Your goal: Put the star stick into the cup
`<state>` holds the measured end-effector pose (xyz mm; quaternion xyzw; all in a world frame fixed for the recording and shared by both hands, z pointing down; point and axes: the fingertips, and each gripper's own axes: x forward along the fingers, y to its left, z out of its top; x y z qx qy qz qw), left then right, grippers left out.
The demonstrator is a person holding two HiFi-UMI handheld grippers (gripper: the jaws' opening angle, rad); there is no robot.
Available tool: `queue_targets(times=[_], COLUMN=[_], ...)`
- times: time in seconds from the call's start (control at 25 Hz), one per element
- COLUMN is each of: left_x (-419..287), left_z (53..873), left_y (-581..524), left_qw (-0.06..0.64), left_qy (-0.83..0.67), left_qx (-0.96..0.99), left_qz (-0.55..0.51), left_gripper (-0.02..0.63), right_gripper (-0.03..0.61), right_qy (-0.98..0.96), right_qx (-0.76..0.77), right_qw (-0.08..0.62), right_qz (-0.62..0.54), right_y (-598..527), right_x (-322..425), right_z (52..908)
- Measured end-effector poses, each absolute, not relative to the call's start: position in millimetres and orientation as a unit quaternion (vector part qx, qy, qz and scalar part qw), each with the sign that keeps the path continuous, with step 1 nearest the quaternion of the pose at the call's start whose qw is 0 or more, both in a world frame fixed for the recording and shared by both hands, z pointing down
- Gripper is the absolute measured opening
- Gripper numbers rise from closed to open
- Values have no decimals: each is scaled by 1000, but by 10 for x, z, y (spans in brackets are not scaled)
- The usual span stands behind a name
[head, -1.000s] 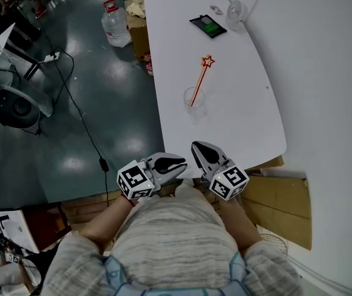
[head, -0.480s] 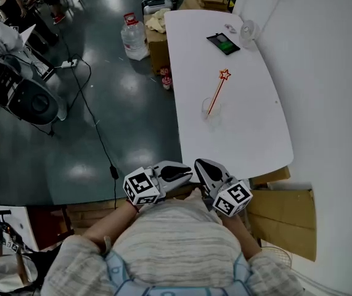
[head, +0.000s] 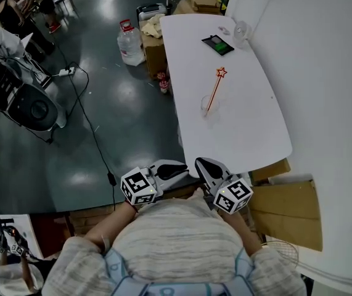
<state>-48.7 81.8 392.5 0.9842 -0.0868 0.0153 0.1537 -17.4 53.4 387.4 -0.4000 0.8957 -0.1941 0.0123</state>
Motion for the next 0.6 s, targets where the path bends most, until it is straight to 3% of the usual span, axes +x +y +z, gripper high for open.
queue_targets(times=[0.6], left_x=[-394], left_z=[3969], left_y=[778], left_qw=[157], left_qy=[-85], left_qx=[984], left_qz=[4], left_gripper=[58], right_gripper=[9], right_qy=[891], right_qx=[-407], right_qw=[0], right_qz=[-200], right_y=[553], right_x=[-79], right_z=[3957])
